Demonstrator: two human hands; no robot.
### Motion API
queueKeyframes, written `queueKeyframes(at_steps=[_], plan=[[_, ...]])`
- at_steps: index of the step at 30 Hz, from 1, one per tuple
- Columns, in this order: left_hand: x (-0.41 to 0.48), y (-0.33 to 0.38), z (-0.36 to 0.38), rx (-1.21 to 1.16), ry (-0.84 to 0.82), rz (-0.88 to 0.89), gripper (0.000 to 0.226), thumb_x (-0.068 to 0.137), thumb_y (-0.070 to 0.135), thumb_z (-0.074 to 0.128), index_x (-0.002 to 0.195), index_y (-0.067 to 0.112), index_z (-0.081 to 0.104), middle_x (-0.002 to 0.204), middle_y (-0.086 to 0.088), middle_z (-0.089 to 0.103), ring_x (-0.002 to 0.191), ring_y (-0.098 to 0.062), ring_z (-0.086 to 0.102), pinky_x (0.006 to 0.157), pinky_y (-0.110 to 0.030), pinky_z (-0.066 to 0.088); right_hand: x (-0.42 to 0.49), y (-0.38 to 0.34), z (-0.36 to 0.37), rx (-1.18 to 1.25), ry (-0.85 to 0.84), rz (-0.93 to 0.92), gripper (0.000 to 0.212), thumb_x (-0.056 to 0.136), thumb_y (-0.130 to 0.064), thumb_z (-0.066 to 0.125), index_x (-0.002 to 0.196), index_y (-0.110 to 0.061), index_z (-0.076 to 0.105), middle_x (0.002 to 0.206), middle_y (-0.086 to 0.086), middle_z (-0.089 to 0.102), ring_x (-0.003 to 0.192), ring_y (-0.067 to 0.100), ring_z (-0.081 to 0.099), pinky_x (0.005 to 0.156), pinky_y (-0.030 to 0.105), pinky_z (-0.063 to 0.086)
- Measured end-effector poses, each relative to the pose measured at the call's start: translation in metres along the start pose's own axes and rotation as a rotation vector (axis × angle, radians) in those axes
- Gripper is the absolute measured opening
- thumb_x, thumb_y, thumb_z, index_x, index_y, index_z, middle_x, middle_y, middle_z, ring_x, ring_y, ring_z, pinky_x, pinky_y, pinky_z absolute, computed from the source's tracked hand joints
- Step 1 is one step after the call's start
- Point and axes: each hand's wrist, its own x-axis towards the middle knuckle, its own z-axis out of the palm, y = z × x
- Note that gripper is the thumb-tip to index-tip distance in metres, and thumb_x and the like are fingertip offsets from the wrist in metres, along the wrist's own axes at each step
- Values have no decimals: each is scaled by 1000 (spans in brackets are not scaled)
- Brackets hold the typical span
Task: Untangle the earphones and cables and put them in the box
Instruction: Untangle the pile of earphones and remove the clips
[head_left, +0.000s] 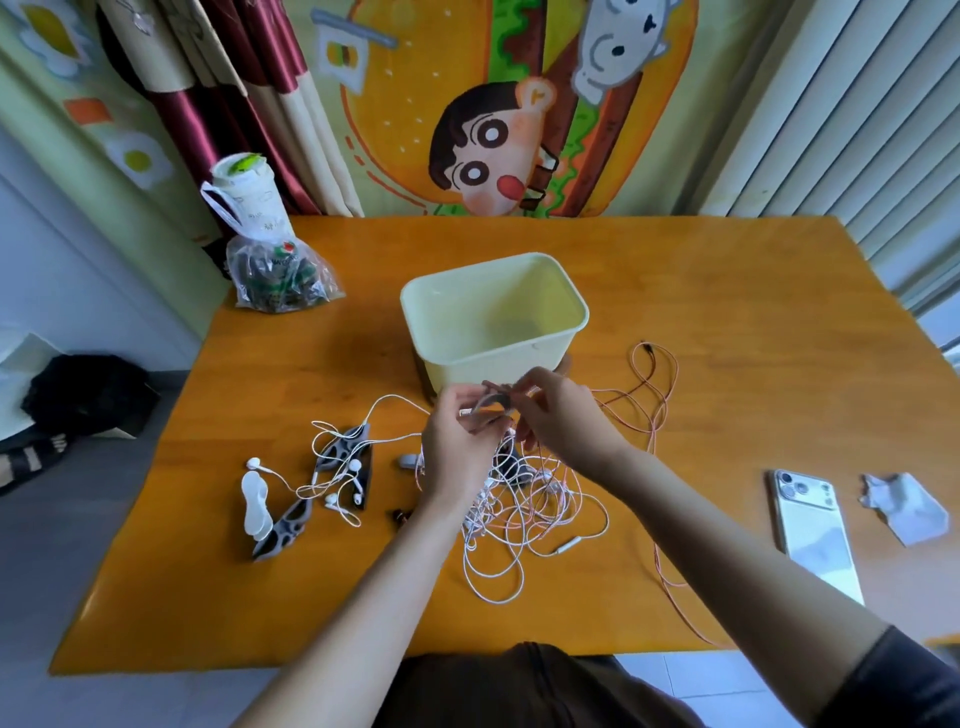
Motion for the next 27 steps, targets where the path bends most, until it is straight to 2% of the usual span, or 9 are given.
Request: queueKeyframes(at_steps=[2, 6, 8, 12, 15, 19, 23, 24, 27], plan=[[-3, 4, 9, -91, -35, -76, 31, 76, 3, 76, 101, 11, 60, 88, 7, 71, 82, -3, 69, 66, -14, 50, -5, 8, -3, -19, 25, 8, 12, 97, -20, 48, 97, -11, 56, 69, 7, 70, 57, 17, 65, 64, 36, 55], [-6, 9, 20, -360, -81, -212, 13, 78, 11, 75, 84, 11, 64, 92, -4, 73, 94, -19, 69, 82, -29, 53, -12, 14, -10, -2, 94, 12, 15, 96, -24, 50, 96, -11, 56, 66, 1, 67, 54, 9, 62, 62, 29, 53], [-7, 9, 25, -419, -80, -224, 9, 82, 6, 70, 79, 10, 63, 88, -5, 73, 93, -22, 69, 82, -30, 53, -15, 17, -13, 18, 107, -5, 11, 96, -23, 50, 93, -13, 55, 68, -5, 64, 54, 8, 63, 61, 27, 54], [-7, 10, 31, -483, -25, -230, 29, 76, -10, 69, 97, 7, 56, 97, -1, 71, 91, -15, 70, 73, -23, 54, -17, 20, -17, 28, 147, -49, 8, 95, -21, 52, 92, -14, 55, 76, 2, 68, 56, 10, 66, 61, 29, 56], [-3, 9, 32, -630, -46, -301, 39, 77, -12, 66, 113, 1, 56, 106, -8, 69, 100, -22, 67, 78, -24, 53, -15, 20, -18, 9, 154, -72, 9, 95, -20, 52, 94, -13, 57, 78, 4, 68, 62, 13, 67, 64, 31, 57], [-2, 9, 28, -589, -191, -346, 28, 79, 7, 69, 106, 9, 62, 112, -11, 68, 111, -26, 62, 89, -32, 47, -14, 20, -22, 5, 149, -101, 9, 95, -21, 52, 94, -13, 57, 78, 2, 67, 64, 10, 67, 63, 22, 56], [-4, 13, 26, -576, -242, -372, 57, 72, 40, 68, 120, 11, 61, 120, -7, 67, 114, -22, 60, 90, -37, 45, -15, 22, -25, 35, 148, -140, 5, 95, -19, 54, 92, -15, 56, 76, -4, 66, 63, 3, 65, 60, 15, 54], [-3, 14, 26, -580, -223, -384, 54, 74, 40, 67, 120, 11, 61, 117, -4, 68, 114, -20, 60, 90, -37, 45, -15, 23, -25, 39, 135, -150, 5, 95, -18, 53, 92, -15, 55, 75, -5, 65, 63, 2, 65, 60, 13, 53], [-4, 17, 24, -580, -168, -398, 17, 89, 23, 62, 101, 13, 66, 100, -2, 72, 108, -20, 61, 89, -37, 45, -17, 25, -21, 29, 119, -171, 4, 95, -16, 53, 93, -13, 55, 76, -4, 65, 65, 3, 65, 62, 14, 53]])
